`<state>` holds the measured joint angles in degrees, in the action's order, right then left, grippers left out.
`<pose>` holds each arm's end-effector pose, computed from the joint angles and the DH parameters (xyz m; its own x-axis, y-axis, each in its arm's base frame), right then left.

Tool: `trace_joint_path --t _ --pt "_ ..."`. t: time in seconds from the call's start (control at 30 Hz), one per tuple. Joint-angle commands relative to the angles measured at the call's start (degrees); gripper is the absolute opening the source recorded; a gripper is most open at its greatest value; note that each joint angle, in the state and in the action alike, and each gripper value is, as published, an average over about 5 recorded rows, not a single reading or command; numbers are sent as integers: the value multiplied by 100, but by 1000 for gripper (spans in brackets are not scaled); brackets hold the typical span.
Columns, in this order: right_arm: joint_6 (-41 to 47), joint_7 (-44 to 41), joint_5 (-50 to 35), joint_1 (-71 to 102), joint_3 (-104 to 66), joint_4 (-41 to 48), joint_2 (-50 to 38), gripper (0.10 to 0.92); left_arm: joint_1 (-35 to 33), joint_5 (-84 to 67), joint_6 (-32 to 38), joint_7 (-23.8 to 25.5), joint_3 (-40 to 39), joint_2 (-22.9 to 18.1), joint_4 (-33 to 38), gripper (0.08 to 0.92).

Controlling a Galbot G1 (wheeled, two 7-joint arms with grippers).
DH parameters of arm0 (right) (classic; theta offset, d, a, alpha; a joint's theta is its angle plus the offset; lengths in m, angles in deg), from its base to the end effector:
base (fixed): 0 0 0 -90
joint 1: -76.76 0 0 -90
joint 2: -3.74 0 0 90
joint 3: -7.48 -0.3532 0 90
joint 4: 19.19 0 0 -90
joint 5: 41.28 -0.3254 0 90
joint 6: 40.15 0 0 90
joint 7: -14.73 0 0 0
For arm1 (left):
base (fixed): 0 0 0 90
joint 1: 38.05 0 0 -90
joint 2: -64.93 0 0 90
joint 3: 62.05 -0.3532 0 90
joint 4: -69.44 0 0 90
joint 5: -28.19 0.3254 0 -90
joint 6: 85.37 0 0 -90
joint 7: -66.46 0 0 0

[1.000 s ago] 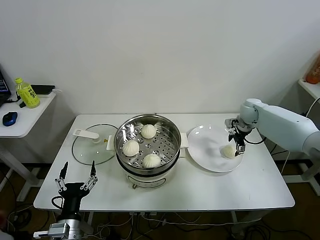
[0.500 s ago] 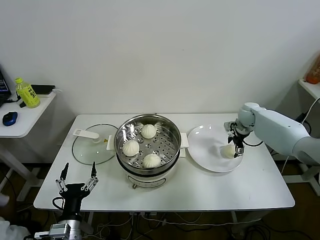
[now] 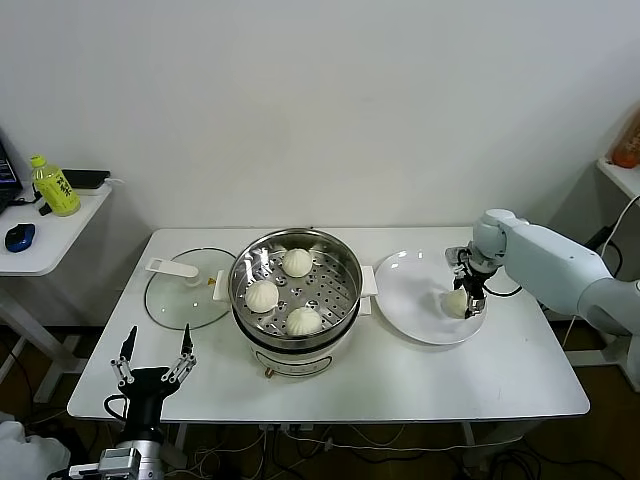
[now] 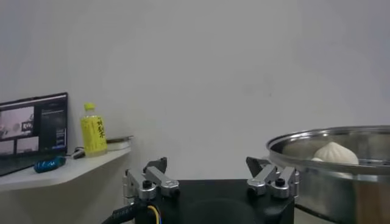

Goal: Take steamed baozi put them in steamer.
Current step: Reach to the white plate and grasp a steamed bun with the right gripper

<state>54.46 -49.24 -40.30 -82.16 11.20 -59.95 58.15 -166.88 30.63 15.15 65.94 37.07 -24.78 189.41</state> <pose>0.5652 -0.1766 -0.2326 -0.0508 0.0588 0.9970 -0.9981 -0.0386 -0.0486 0.0974 0.0456 -0.3229 -0.9923 -0.1185 -0.0358 -0.1225 0.9819 0.1447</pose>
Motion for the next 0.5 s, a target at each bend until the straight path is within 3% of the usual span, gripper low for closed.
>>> trace_joint_path --t 0.03,0.5 --pt "-11 -32 45 21 -83 79 25 749 -2 -3 5 0 1 -2 -1 823" --pt "162 -70 -606 -653 390 -438 -145 709 25 -2 9 -5 12 -1 -41 823"
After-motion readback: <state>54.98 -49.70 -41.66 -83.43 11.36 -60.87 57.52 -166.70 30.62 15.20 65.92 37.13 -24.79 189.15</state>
